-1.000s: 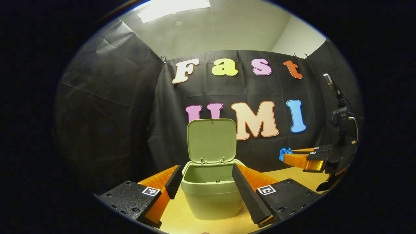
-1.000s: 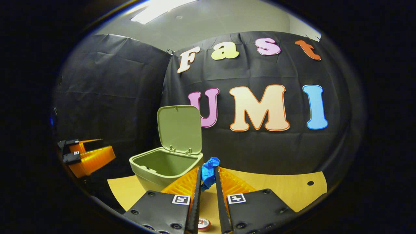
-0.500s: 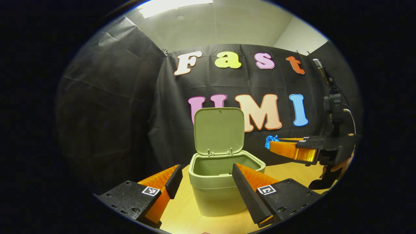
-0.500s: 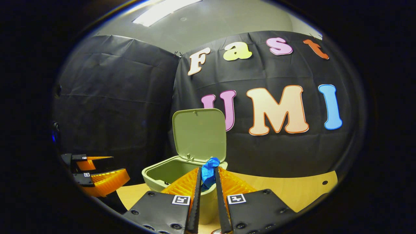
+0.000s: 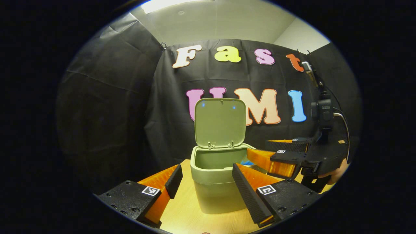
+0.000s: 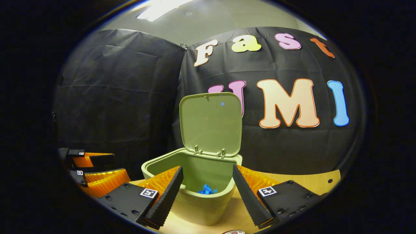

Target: Press the lid of the desktop garbage bin to open it, pick up the crumpled paper on the desktop and throw it into the bin, then pick up the pop can on the desktop and drop it into the bin, and finally close the garbage bin lid.

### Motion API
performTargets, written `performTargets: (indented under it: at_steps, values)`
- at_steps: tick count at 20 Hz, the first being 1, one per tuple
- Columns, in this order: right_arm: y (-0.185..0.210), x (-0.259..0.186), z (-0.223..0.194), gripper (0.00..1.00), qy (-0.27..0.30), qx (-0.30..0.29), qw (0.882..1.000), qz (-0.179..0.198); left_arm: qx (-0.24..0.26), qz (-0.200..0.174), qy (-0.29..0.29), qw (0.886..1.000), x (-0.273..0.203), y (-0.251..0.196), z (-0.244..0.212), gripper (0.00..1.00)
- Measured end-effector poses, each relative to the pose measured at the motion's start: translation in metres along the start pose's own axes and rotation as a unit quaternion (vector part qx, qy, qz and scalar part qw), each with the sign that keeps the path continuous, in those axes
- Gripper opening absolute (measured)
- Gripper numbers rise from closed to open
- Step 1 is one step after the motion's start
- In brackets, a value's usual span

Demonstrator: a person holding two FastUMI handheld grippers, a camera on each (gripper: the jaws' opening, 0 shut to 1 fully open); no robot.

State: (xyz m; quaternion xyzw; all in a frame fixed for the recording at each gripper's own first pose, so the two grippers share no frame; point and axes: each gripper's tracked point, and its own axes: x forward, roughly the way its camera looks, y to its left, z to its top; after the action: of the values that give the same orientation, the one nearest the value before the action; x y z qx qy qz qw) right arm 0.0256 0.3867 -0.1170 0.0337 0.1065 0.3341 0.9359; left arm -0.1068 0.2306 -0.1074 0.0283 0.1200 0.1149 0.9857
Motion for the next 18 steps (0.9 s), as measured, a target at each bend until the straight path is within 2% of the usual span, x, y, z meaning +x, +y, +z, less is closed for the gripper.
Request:
performTargets:
  at_steps: [6,9,10,12,18]
  values:
    - [-0.037,-0.034,0.035,0.98,-0.047,-0.025,0.998,-0.030,-0.006,-0.029,-0.008,1.000,0.006,-0.039,0.005,0.93]
    - [-0.065,-0.054,0.043,0.98,-0.051,-0.022,0.997,-0.051,-0.009,-0.052,-0.011,0.999,0.008,-0.065,0.009,0.94]
    - [-0.076,-0.062,0.047,0.98,-0.053,-0.022,0.997,-0.060,-0.010,-0.060,-0.013,0.998,0.008,-0.074,0.011,0.92]
    - [-0.097,-0.080,0.053,0.98,-0.057,-0.026,0.995,-0.078,-0.008,-0.075,-0.016,0.997,0.009,-0.092,0.012,0.94]
    - [-0.162,-0.137,0.063,0.98,-0.058,-0.031,0.989,-0.133,-0.003,-0.128,0.000,0.992,0.010,-0.154,0.000,0.93]
